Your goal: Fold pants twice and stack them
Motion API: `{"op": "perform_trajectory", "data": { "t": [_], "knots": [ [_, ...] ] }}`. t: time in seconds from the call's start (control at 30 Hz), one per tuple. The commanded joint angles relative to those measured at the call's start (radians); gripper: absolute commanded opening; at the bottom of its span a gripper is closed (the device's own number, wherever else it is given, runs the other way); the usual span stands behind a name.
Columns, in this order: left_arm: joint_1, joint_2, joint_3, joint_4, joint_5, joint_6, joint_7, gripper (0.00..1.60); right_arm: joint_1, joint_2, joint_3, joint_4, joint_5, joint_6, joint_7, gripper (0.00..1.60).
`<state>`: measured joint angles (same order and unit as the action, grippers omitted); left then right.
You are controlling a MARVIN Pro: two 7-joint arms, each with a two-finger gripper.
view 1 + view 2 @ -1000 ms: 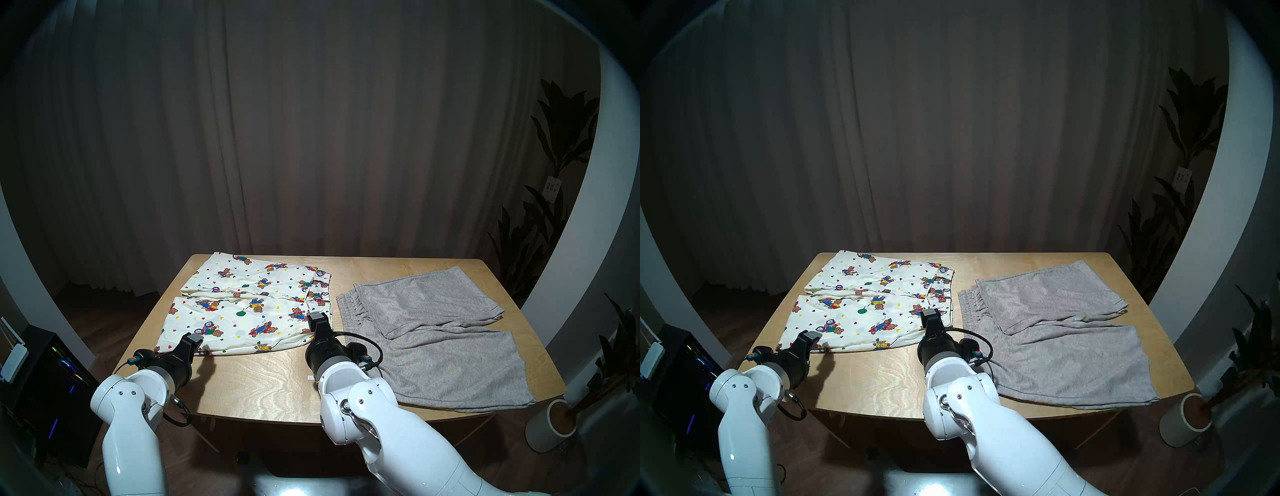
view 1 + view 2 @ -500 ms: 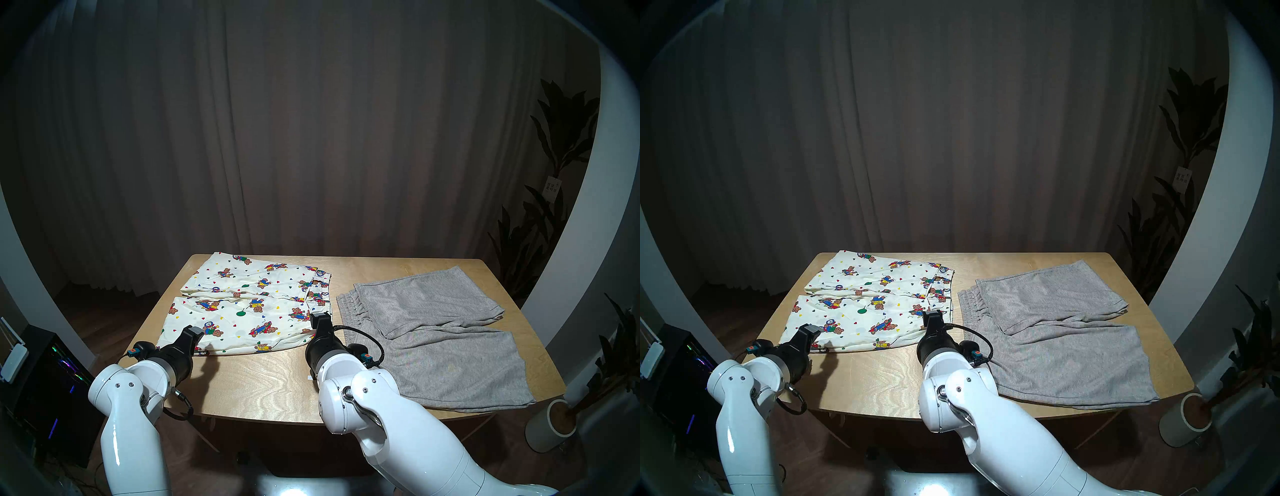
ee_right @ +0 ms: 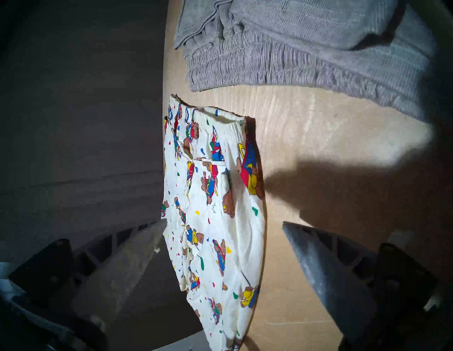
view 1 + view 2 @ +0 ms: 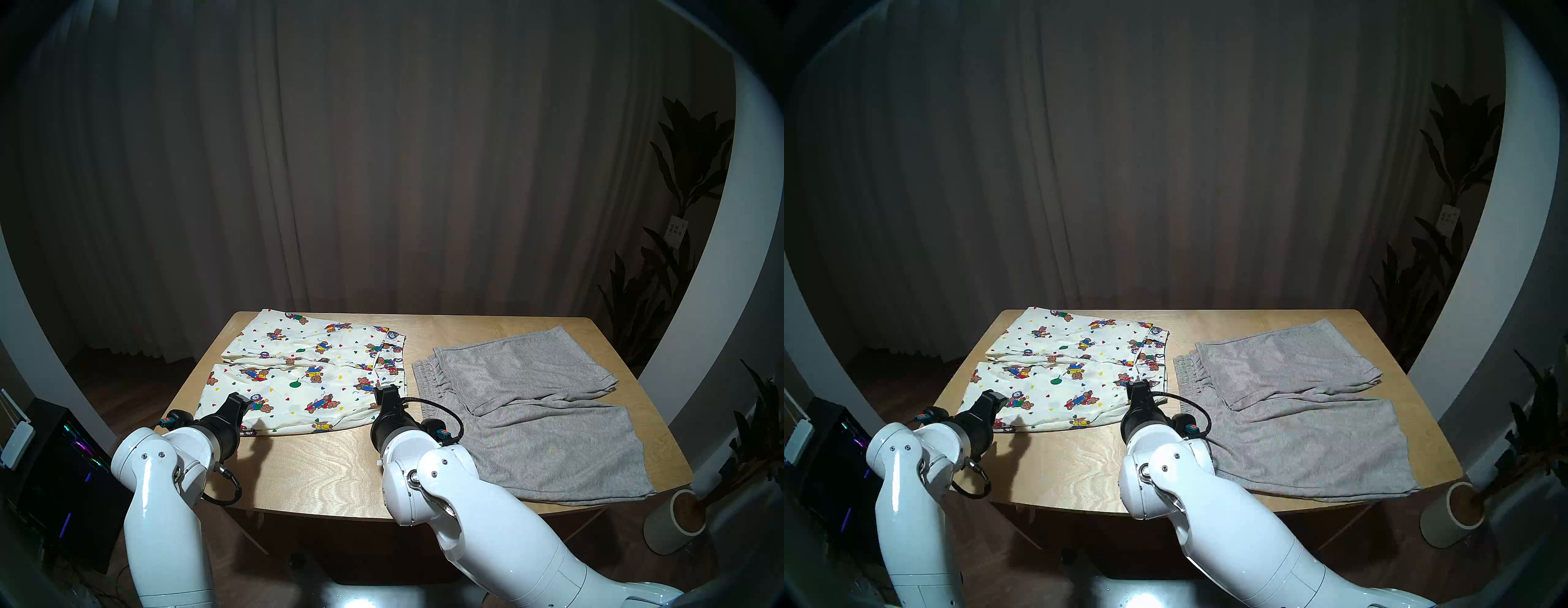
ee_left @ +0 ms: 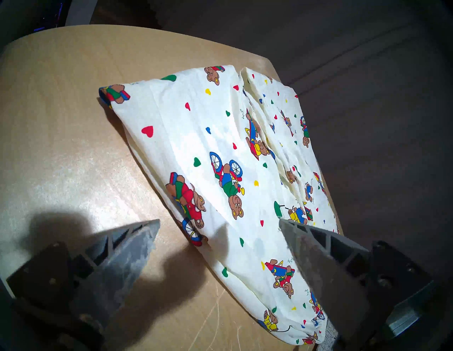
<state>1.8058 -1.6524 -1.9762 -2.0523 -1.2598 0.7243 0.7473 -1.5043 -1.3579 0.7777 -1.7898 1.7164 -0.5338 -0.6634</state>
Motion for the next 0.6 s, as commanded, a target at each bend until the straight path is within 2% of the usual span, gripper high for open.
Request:
{"op": "perform_trajectory", "data": {
  "t": [0.0, 0.37, 0.43, 0.57],
  "knots": [
    [-0.066, 0.015, 0.006, 0.003, -0.02, 0.019, 0.036, 1.6, 0.029, -0.023, -0.015, 0.039, -0.037, -0.009, 0.051, 1.6],
    [-0.122, 0.026, 0.011, 0.041, -0.055, 0.064, 0.165, 1.6, 0.054, -0.059, -0.006, 0.087, -0.02, -0.026, 0.017, 1.6],
    [-0.145, 0.027, 0.013, 0.061, -0.065, 0.055, 0.217, 1.6, 0.063, -0.069, -0.006, 0.103, -0.021, -0.029, 0.011, 1.6],
    [-0.189, 0.033, 0.015, 0.103, -0.071, 0.065, 0.254, 1.6, 0.09, -0.096, -0.006, 0.142, -0.024, -0.035, -0.018, 1.6]
  ]
}}
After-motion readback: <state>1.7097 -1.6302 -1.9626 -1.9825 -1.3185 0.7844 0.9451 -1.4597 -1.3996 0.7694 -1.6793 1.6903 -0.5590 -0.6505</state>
